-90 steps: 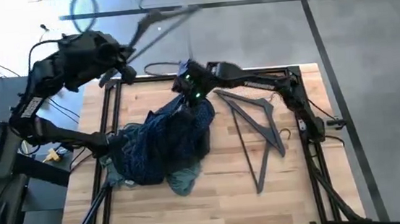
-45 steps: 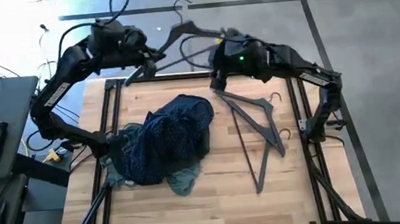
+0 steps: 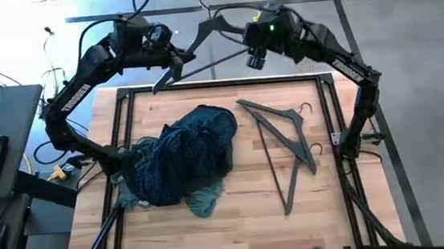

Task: Hang clothes
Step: Hang the hanger on the hanger rack

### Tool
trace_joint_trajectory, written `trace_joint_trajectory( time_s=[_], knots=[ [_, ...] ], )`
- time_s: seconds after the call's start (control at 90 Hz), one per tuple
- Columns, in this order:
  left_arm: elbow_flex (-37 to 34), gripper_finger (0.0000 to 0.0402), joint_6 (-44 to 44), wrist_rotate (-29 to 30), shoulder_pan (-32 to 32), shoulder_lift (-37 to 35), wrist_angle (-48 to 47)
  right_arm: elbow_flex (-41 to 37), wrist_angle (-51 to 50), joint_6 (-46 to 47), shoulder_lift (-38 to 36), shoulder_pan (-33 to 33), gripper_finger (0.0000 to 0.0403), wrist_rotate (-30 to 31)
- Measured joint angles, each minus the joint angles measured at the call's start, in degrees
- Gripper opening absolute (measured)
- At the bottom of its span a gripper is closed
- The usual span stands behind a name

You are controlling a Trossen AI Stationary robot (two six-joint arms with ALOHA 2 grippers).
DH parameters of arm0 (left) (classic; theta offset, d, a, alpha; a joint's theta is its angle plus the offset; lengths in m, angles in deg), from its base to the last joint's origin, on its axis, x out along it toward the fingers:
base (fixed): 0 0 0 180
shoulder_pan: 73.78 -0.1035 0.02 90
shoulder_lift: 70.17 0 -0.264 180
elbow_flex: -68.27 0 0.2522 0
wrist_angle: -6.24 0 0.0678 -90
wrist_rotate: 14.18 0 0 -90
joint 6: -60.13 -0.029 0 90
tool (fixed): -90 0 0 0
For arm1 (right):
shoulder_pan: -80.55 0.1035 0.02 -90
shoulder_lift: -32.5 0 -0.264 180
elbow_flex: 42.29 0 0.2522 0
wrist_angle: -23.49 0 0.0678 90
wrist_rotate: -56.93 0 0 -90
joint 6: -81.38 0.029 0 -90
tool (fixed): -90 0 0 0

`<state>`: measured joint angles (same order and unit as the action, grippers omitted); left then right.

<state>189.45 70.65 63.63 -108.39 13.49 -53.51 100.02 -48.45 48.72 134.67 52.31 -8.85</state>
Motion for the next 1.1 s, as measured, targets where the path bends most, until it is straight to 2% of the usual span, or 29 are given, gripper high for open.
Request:
trace_joint_trajectory(
  time_s=[0.089, 0.156, 0.244, 0.356, 0.567, 0.8, 0.978, 1.1],
  knots=[
    [0.0, 0.0023, 0.98, -3.32, -0.19, -0.07, 1.1, 0.0, 0.74, -1.16, 0.34, -3.3, 0.0197, -0.59],
    [0.0, 0.0023, 2.52, -4.08, -0.45, -0.04, 1.59, 0.0, 0.75, -2.6, 0.35, -5.46, 0.0176, -2.83],
    [0.0, 0.0024, 2.86, -2.7, -0.7, -0.01, 1.56, 0.0, 1.08, -4.67, 0.36, -7.75, 0.0123, -8.36],
    [0.17, 0.0032, 0.53, 2.26, -0.7, 0.02, 3.7, -0.11, -0.41, -9.35, 0.36, -9.45, 0.0043, -10.81],
    [0.09, 0.0082, -14.7, 12.98, -0.45, 0.07, 6.35, -0.13, 0.42, -6.39, 0.25, -12.12, 0.0046, -11.25],
    [0.09, 0.0129, -26.31, 32.03, 0.27, 2.25, 4.61, -0.09, 0.57, -4.38, 0.15, -14.32, 0.0046, -13.47],
    [0.09, 0.0124, -31.17, 44.1, 1.04, 5.6, 4.26, -0.09, 0.29, -4.92, -0.42, -14.93, 0.0046, -13.85],
    [0.09, 0.0085, -35.9, 49.69, 2.2, 7.66, 4.76, -0.09, 0.09, -5.53, -1.24, -15.78, 0.0046, -15.08]
  ],
)
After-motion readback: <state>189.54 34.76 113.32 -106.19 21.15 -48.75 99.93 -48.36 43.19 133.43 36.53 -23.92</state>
